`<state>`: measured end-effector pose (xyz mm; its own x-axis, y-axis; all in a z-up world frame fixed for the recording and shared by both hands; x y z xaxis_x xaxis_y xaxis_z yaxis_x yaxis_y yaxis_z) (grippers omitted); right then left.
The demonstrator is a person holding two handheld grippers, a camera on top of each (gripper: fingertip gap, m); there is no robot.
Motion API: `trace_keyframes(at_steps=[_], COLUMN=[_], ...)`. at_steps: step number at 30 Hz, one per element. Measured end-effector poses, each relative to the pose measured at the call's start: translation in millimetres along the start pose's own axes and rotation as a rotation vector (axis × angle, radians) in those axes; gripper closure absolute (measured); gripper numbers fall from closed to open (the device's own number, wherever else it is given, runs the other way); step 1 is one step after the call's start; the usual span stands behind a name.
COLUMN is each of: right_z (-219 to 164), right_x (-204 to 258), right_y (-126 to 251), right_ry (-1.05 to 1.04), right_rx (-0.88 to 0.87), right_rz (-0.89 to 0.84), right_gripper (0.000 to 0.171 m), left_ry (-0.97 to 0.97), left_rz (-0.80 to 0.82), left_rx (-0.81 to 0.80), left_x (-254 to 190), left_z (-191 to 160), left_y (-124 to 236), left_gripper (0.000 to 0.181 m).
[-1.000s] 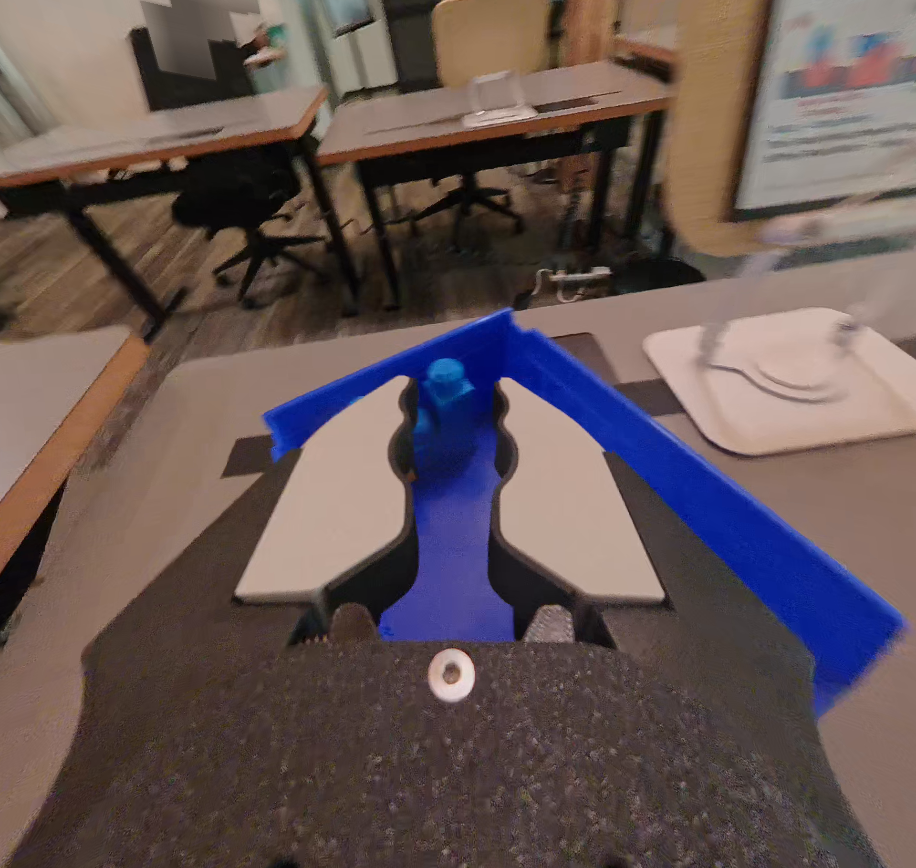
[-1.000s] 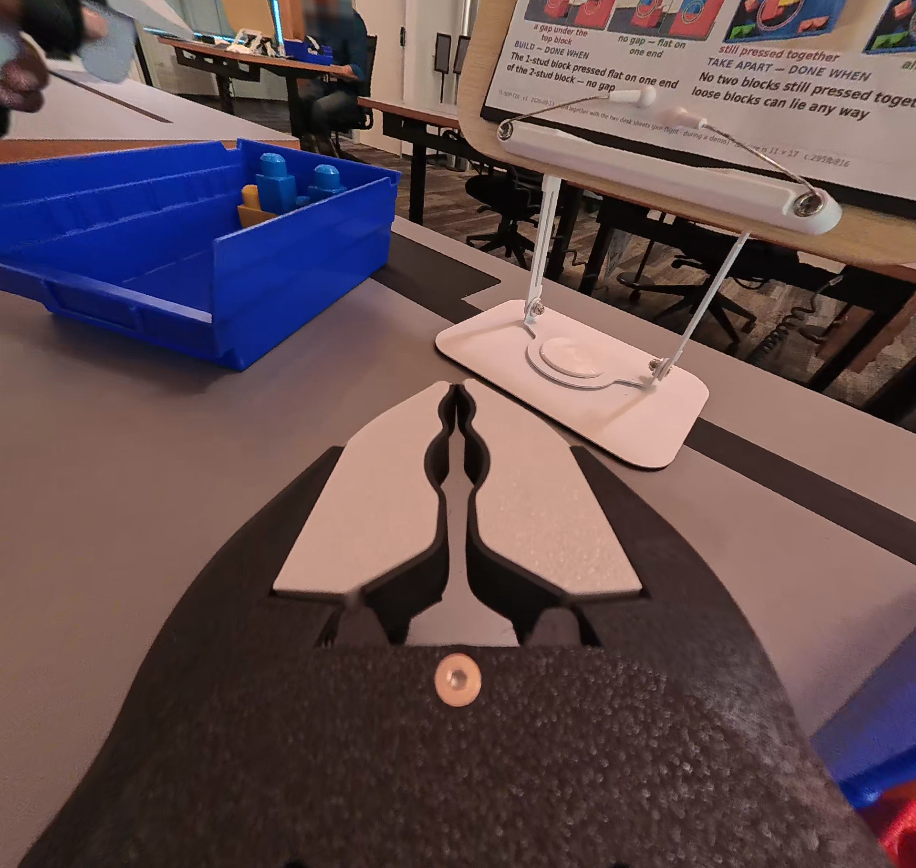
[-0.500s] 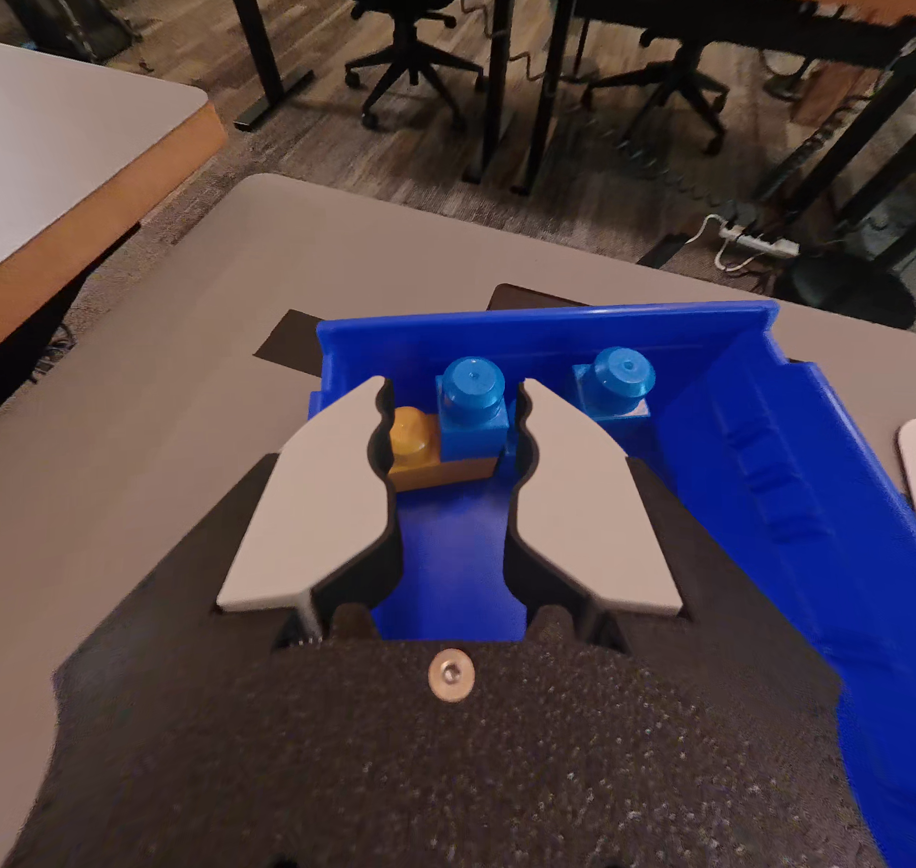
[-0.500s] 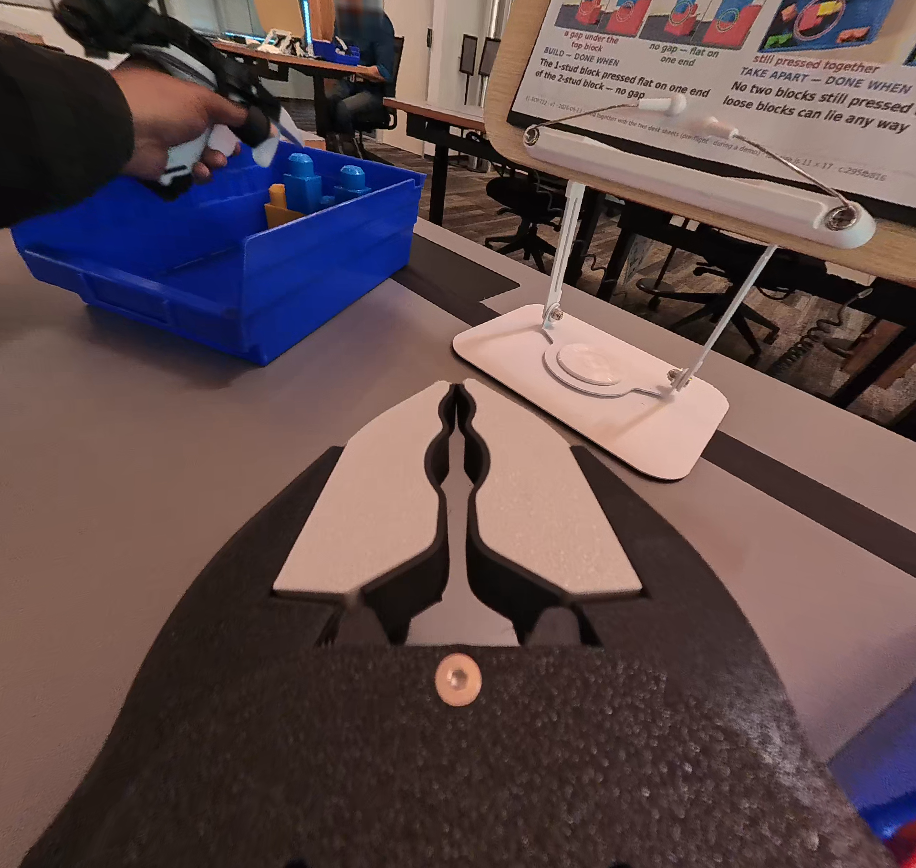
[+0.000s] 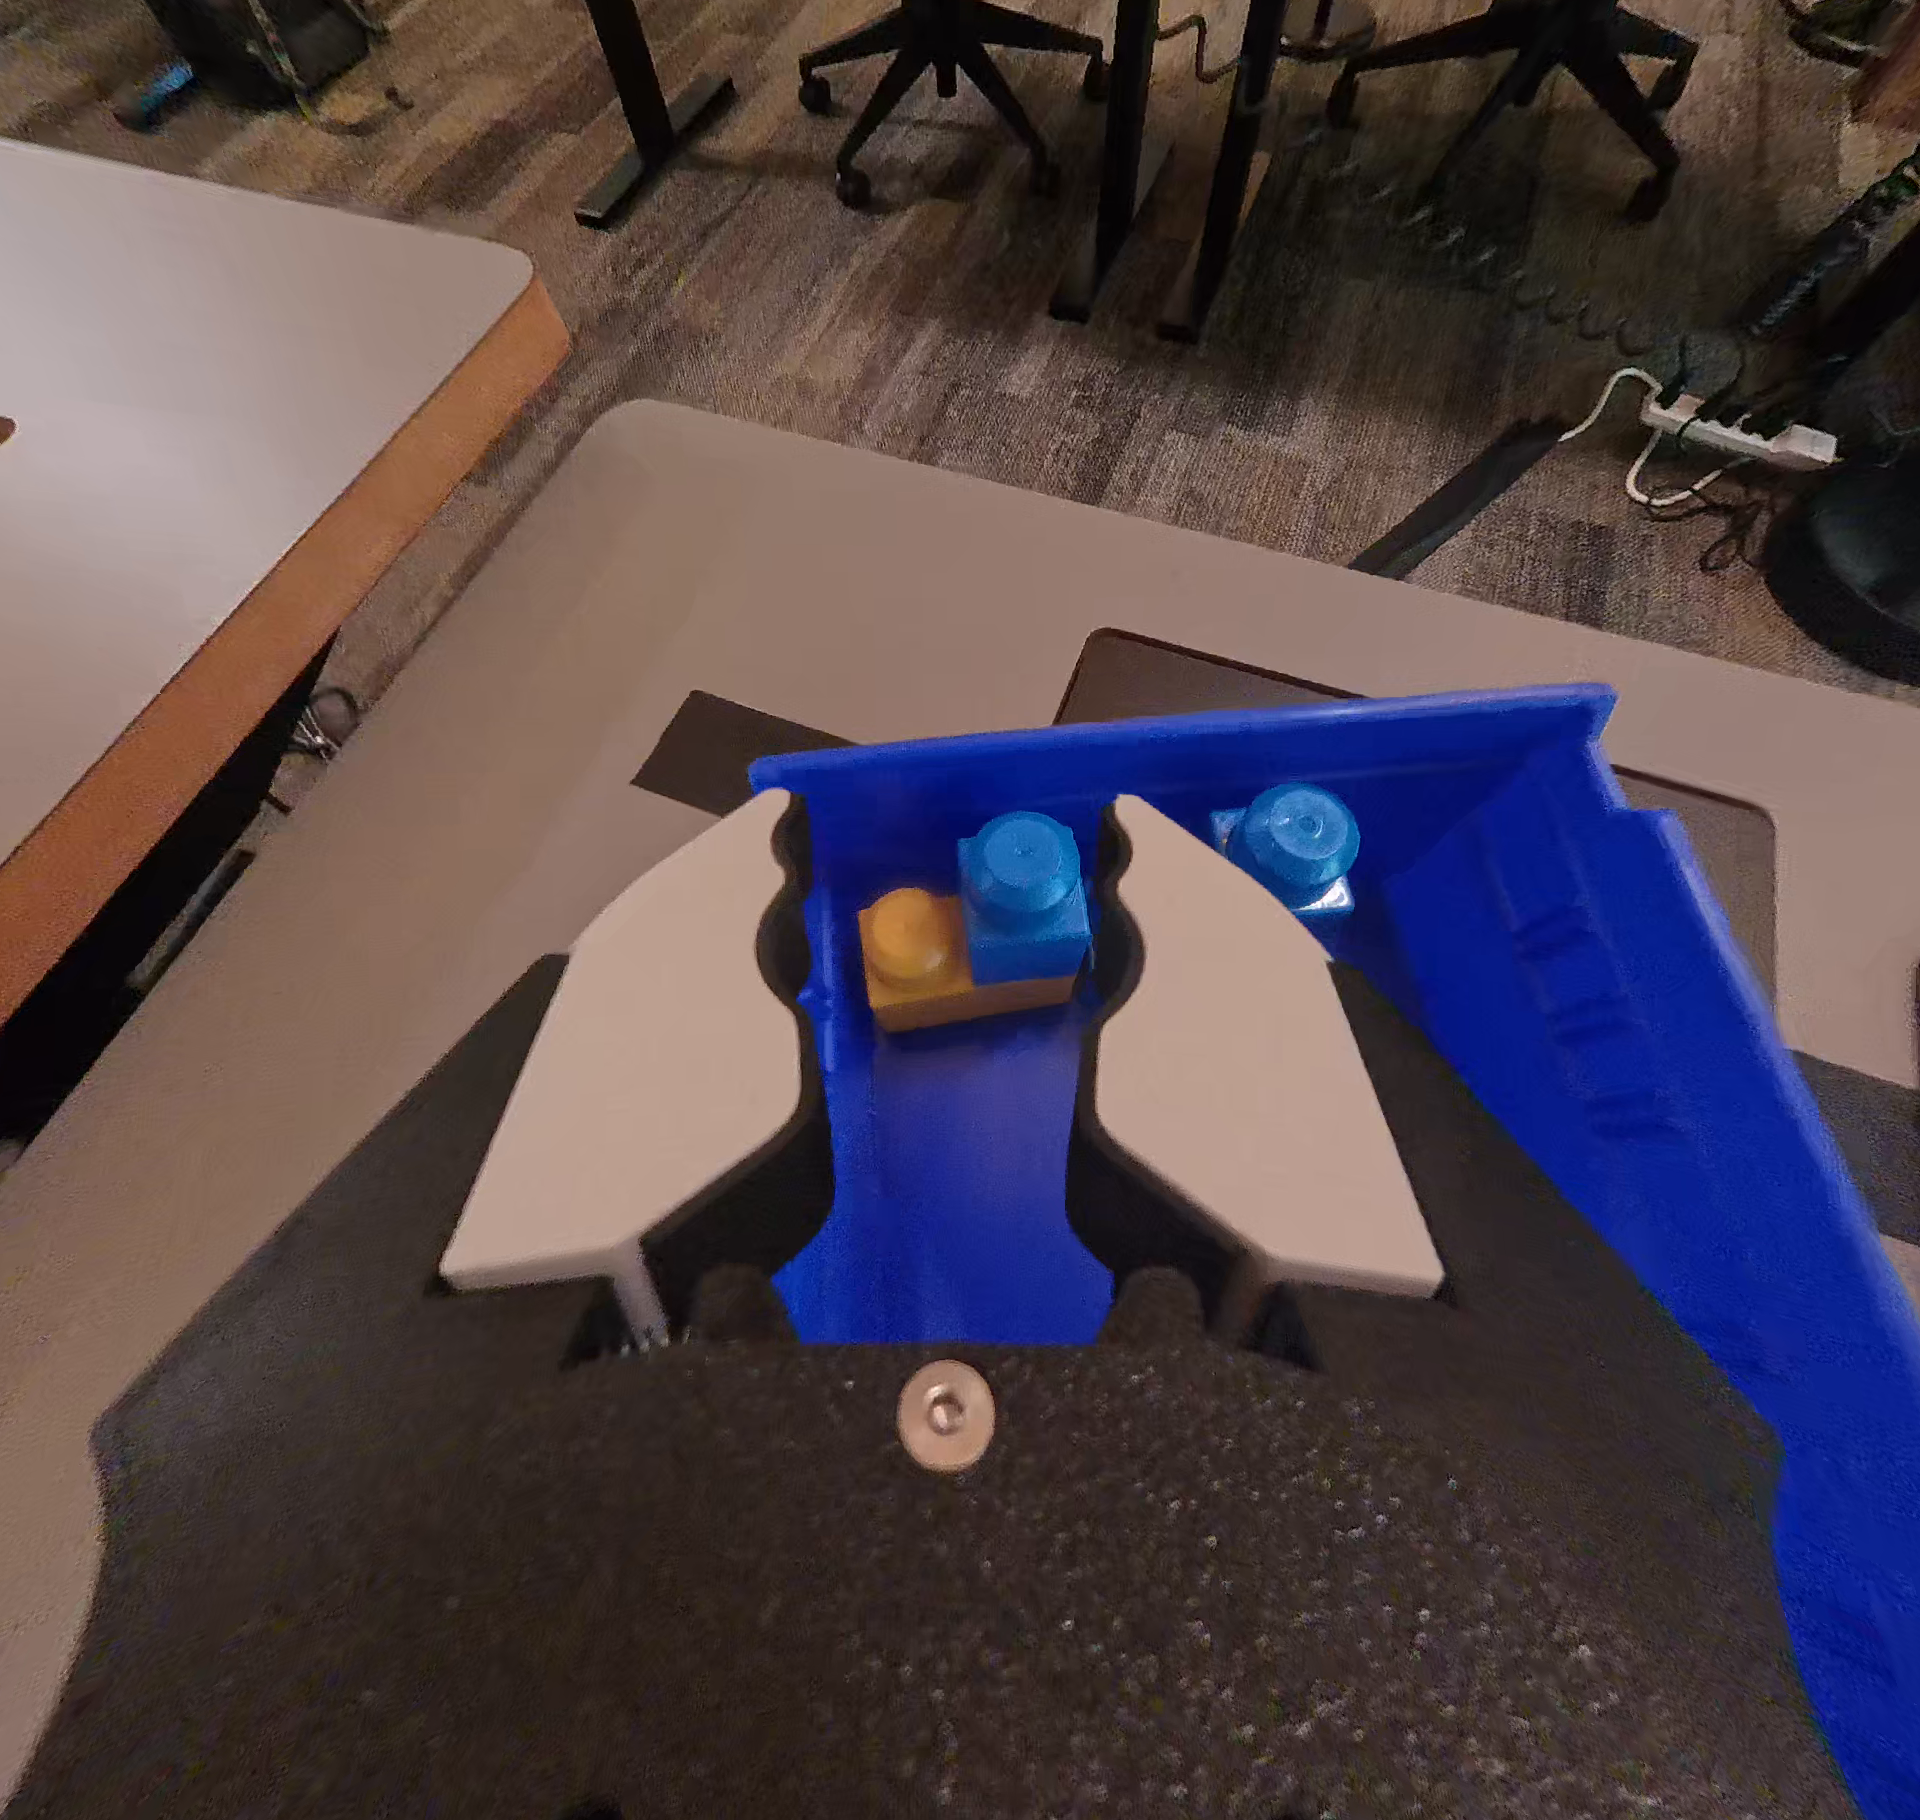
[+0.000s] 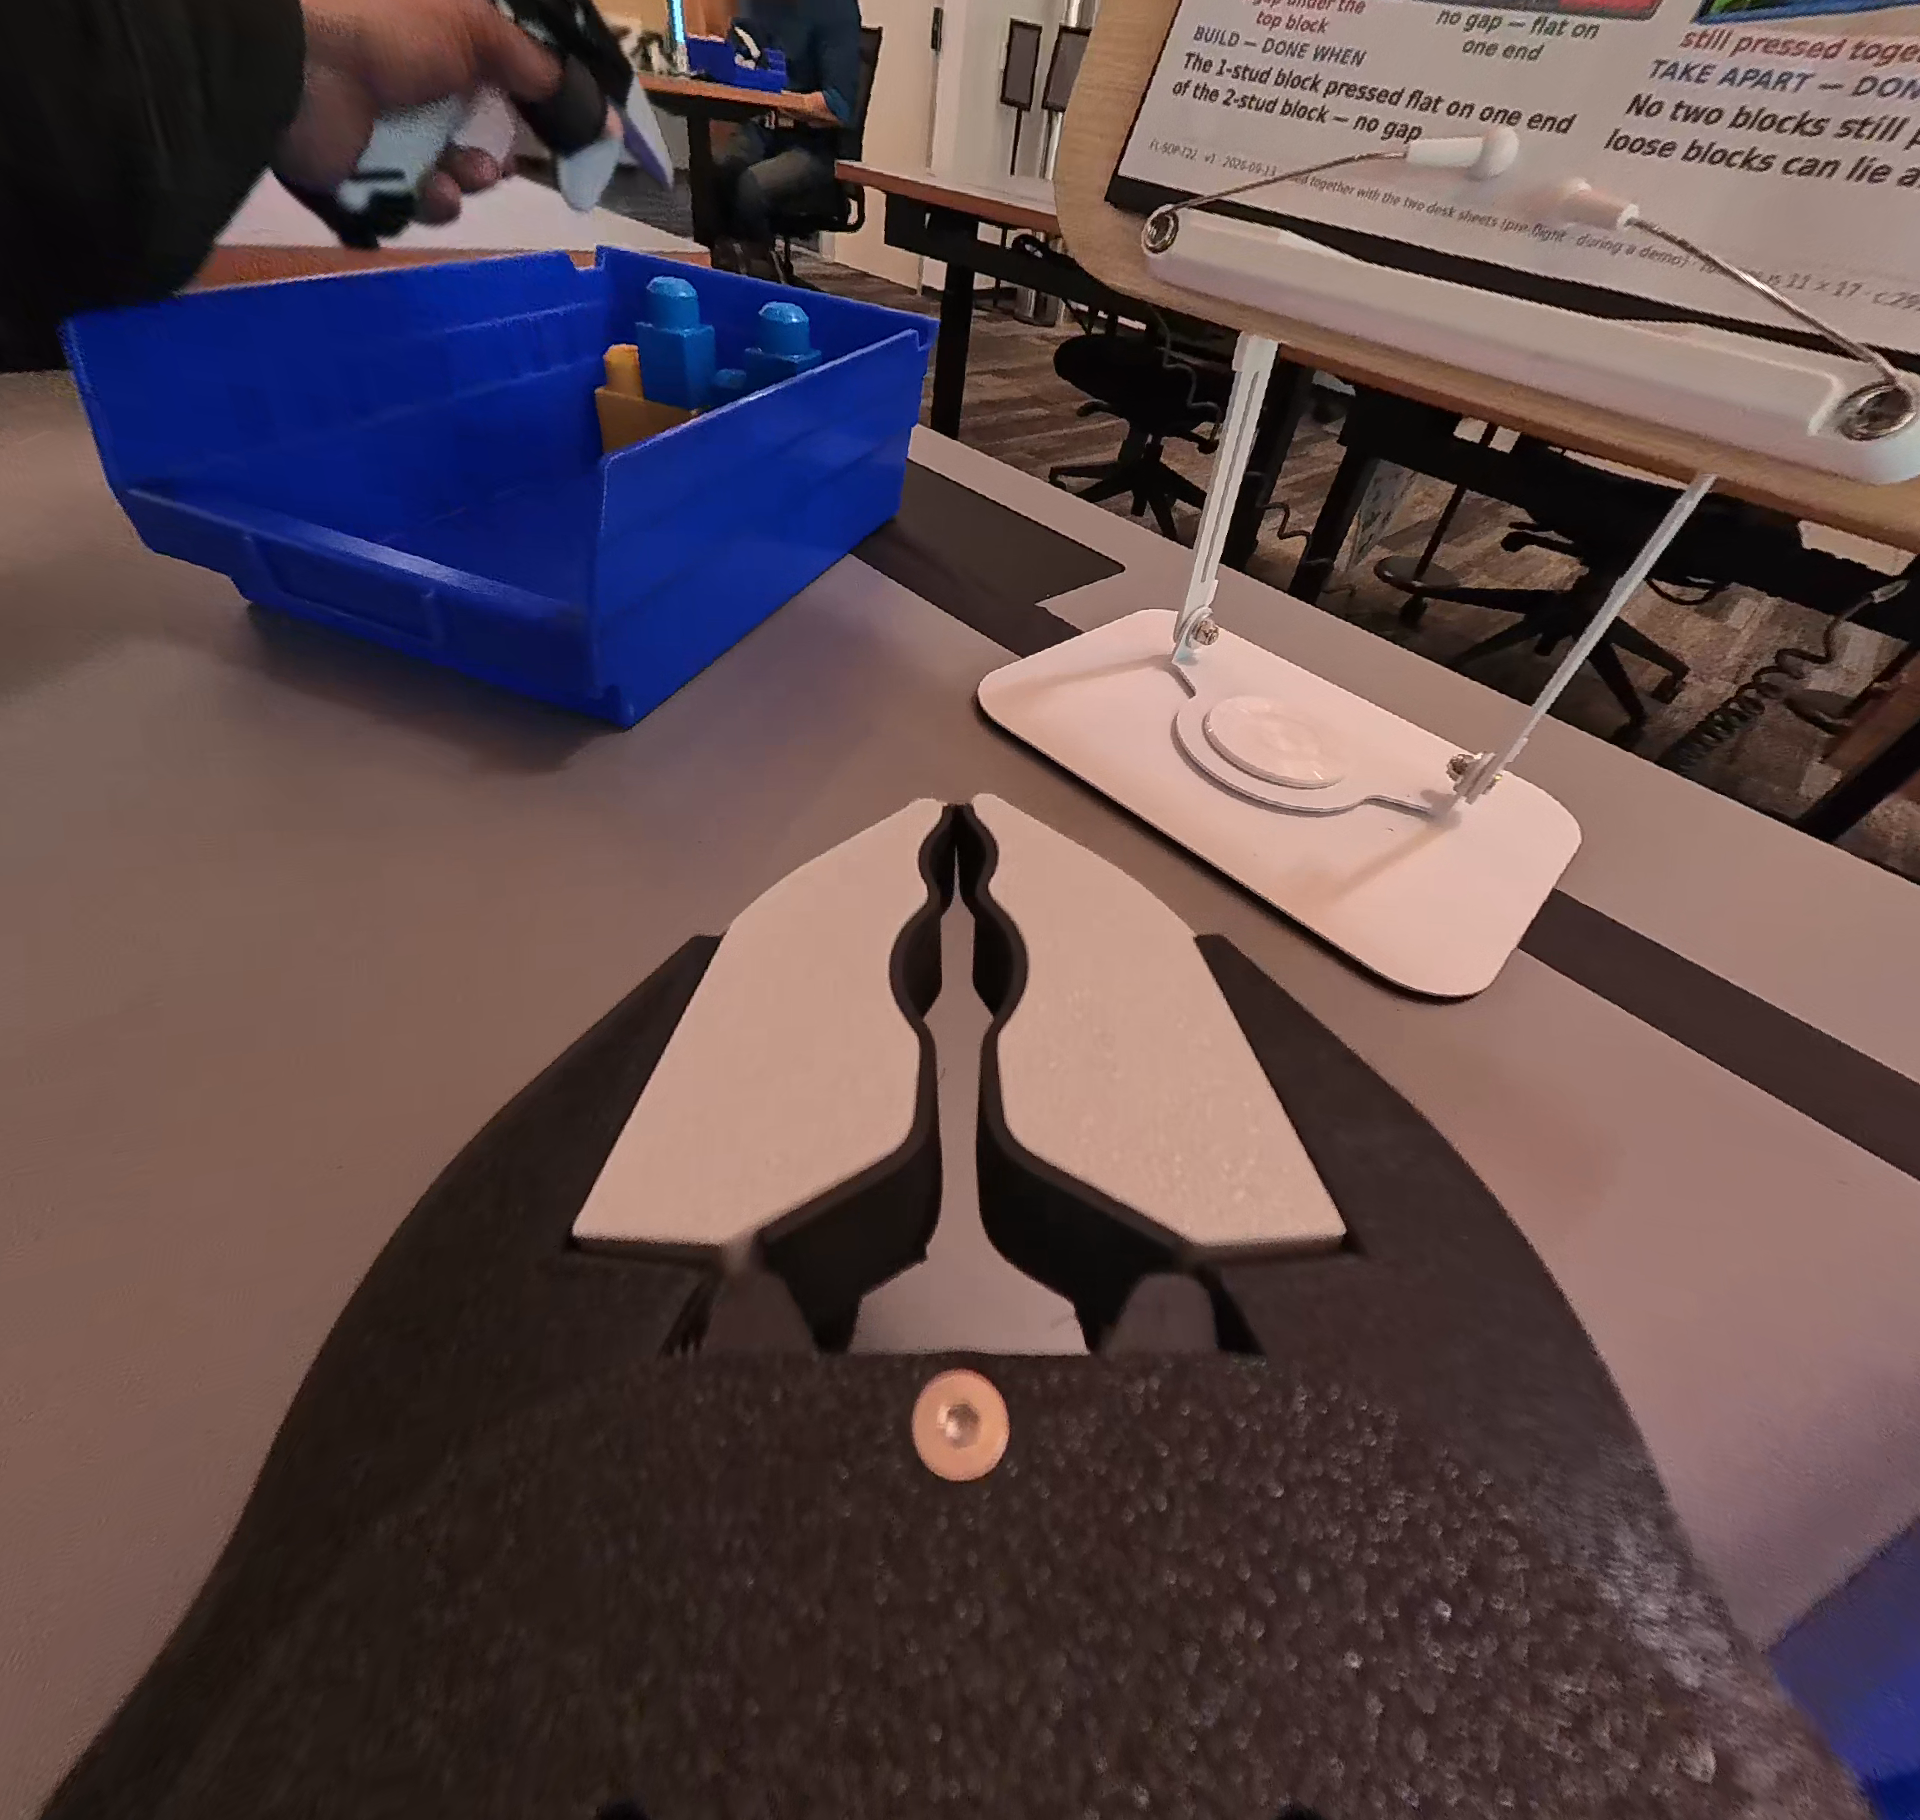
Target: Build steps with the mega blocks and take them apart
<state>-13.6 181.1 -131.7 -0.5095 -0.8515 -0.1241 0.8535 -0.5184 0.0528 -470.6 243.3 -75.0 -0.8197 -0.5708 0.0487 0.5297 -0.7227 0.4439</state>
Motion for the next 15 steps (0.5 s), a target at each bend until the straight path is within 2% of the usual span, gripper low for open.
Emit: trace_keyframes(at_steps=[5,15], right_z=[0,4], right_x=[2,0], right_y=[0,1], right_ry=[0.006,0.021], right_rx=[0.002,-0.008], right_rz=[0.011,0.006], right_gripper=[0.171,0.171], left_ry=[0.045,0.027], left_rz=[-0.018,-0.039], left_rx=[0.016,0.124], left_x=[-2,-20], left_z=[22,-18], left_y=[5,-24], left_gripper=[0.127,0.127])
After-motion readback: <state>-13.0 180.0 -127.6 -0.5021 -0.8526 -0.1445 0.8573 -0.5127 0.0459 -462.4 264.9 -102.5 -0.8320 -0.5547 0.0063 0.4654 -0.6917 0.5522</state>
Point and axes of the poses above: each gripper's, where its closed fingertips meet, y back along the fingers, z out of its top, x = y × z across the jaws, the point moved 3 cm from there along y, back along the fingers, and after that the axes turned 7 degrees about -x, right-handed, at the moved point
